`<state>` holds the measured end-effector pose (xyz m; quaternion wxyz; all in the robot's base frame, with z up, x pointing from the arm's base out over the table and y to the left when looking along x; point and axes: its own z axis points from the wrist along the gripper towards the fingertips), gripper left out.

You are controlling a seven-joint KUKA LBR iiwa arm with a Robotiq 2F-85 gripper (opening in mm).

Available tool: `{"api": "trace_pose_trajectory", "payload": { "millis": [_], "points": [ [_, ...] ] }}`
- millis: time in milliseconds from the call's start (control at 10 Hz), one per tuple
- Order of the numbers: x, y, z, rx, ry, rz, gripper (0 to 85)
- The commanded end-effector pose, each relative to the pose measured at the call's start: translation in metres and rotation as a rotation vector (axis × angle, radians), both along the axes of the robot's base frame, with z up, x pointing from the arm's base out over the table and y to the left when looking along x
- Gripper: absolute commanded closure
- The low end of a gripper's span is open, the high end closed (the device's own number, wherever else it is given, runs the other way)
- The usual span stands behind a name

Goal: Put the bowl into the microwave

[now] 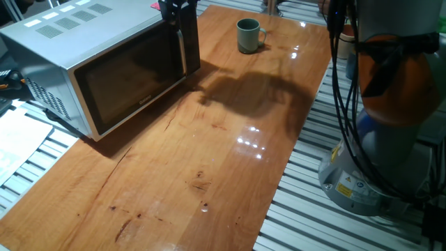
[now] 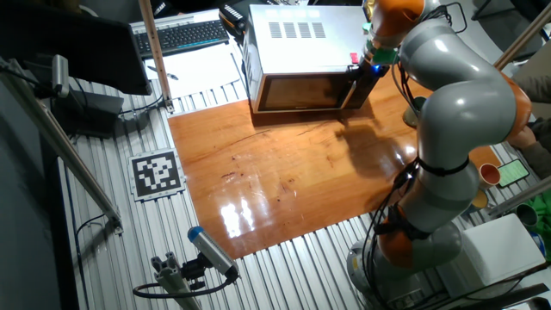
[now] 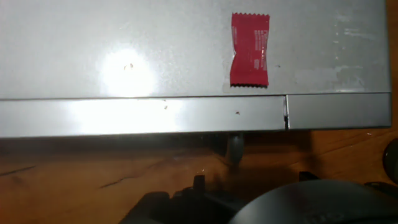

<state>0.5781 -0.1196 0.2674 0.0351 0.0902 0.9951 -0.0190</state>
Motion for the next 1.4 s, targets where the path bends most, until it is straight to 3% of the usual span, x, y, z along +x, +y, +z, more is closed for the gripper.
{"api": "trace_pose_trajectory", "payload": {
  "millis": [0,300,600,1300],
  "points": [
    [0.0020,0.000,-0.001,0.000,-0.002,0.000,17.0],
    [0.0062,-0.004,-0.001,0.010,0.006,0.006,17.0],
    [0.0112,-0.003,-0.010,0.015,0.005,0.003,17.0],
    [0.0157,-0.003,-0.032,0.038,-0.017,0.002,17.0]
  ]
}}
